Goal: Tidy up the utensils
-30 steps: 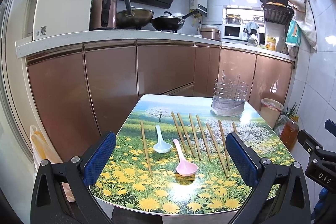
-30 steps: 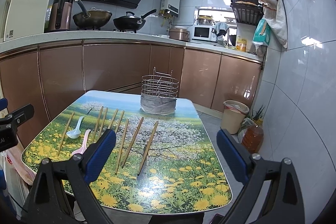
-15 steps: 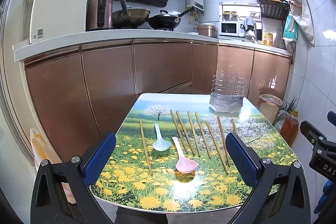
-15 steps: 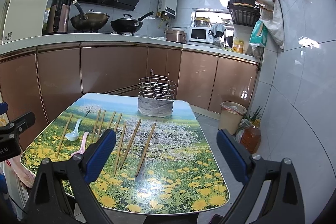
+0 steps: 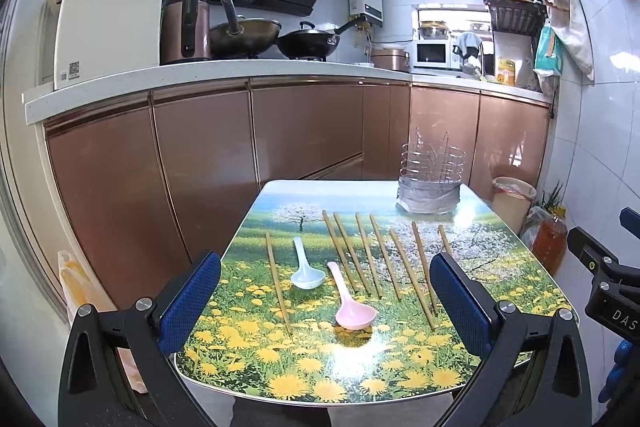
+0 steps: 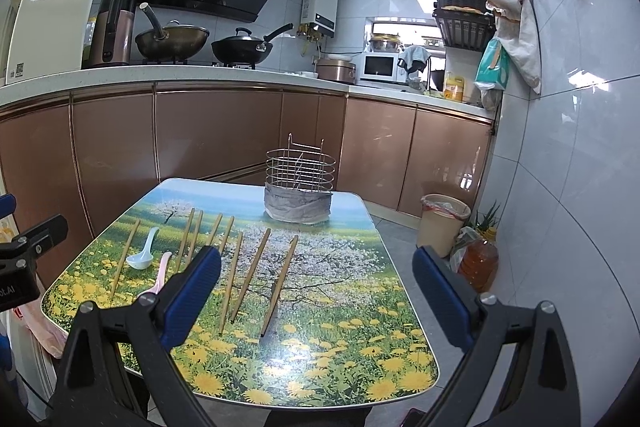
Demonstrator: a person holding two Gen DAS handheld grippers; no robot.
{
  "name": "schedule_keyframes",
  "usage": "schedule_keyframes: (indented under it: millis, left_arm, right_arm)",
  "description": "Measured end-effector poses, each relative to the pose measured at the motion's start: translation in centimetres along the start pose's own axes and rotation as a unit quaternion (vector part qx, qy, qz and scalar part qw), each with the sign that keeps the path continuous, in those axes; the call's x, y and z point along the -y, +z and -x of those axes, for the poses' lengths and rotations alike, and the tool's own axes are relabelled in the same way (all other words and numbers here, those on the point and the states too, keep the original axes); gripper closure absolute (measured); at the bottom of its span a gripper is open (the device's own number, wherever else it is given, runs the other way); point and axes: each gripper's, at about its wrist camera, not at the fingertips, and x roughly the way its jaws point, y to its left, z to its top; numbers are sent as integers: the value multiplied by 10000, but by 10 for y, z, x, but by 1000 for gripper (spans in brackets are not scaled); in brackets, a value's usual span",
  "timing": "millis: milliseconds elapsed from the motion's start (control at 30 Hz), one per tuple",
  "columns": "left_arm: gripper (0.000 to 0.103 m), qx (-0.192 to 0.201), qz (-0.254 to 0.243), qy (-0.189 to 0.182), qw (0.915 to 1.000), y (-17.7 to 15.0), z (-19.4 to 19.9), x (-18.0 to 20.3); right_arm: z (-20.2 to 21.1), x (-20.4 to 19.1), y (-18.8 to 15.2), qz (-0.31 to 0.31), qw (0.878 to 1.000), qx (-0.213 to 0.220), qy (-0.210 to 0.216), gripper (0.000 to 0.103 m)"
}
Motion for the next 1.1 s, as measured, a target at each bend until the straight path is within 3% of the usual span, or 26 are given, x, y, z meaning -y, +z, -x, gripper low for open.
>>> schedule_keyframes:
  millis: [833,1100]
  left_arm:
    - [0,-200,-67,168,9996,-5,-11,-7]
    - [0,-284,-114,259,9992,-5,-21,-5]
  right_arm:
    - [-10,-1,-4,-225,9994,84,253,5]
    - [-28,0,-9,-290,9988,-216,339,5]
